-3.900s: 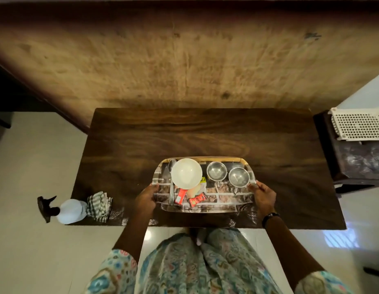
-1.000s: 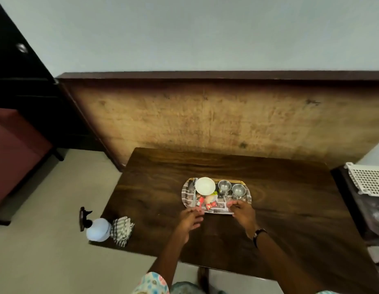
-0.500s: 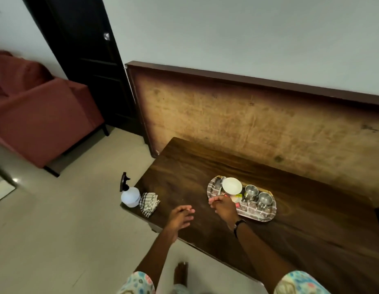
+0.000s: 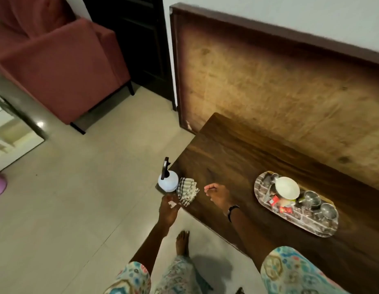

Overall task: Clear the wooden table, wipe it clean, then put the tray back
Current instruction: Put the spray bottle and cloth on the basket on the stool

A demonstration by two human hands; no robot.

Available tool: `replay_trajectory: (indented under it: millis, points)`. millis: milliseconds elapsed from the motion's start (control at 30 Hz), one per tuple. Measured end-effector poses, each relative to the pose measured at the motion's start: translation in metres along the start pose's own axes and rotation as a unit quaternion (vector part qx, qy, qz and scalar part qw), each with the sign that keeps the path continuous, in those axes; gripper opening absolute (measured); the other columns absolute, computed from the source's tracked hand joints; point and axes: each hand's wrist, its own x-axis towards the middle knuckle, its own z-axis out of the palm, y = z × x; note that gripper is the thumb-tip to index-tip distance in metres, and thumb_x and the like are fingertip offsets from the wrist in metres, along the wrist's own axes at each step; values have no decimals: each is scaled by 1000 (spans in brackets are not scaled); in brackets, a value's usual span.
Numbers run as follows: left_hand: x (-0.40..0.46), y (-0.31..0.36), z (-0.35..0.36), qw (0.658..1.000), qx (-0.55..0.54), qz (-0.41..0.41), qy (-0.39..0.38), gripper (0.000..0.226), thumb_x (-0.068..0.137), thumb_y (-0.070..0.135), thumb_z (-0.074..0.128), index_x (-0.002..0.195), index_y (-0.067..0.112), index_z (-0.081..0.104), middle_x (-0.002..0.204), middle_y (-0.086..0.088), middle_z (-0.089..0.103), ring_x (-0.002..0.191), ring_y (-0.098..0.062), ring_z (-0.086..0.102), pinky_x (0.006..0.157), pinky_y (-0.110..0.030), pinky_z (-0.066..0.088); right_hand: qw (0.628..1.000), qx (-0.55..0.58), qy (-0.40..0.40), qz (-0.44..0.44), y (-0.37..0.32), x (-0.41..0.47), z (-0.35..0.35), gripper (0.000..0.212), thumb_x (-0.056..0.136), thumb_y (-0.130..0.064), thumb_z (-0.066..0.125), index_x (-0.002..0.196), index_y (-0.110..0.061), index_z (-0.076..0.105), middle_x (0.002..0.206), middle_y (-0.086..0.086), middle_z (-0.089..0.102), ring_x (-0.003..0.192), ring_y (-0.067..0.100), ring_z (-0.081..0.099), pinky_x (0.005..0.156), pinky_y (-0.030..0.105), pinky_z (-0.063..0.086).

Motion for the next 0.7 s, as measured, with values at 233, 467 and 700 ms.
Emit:
replay_trajectory:
  millis: [233, 467, 700]
  points:
    - [94, 8, -59, 972, 202, 119, -24, 69, 75, 12, 71, 132, -7, 38, 132, -14, 48, 121, -16, 47, 100, -18, 31, 992, -67, -23, 101, 17, 82, 77, 23, 85, -12, 66, 108, -9, 66, 113, 13, 68, 110, 28, 61, 97, 37, 45]
    - [188, -1, -55, 935, 275, 163, -152, 84, 76, 45, 69, 144, 17, 29, 141, -7, 45, 127, -21, 45, 105, -36, 42, 978, -95, 52, 176, 37, 140, 124, 65, 73, -24, 80, 126, -1, 50, 131, 19, 51, 119, 34, 50, 103, 44, 39]
    - [217, -7, -38, 923, 252, 255, -139, 65, 76, 47, 69, 130, 26, 40, 131, 2, 56, 118, -4, 53, 101, -22, 45, 963, -139, 86, 212, 43, 147, 149, 84, 67, -31, 85, 132, -5, 38, 134, 17, 38, 118, 38, 43, 101, 42, 35]
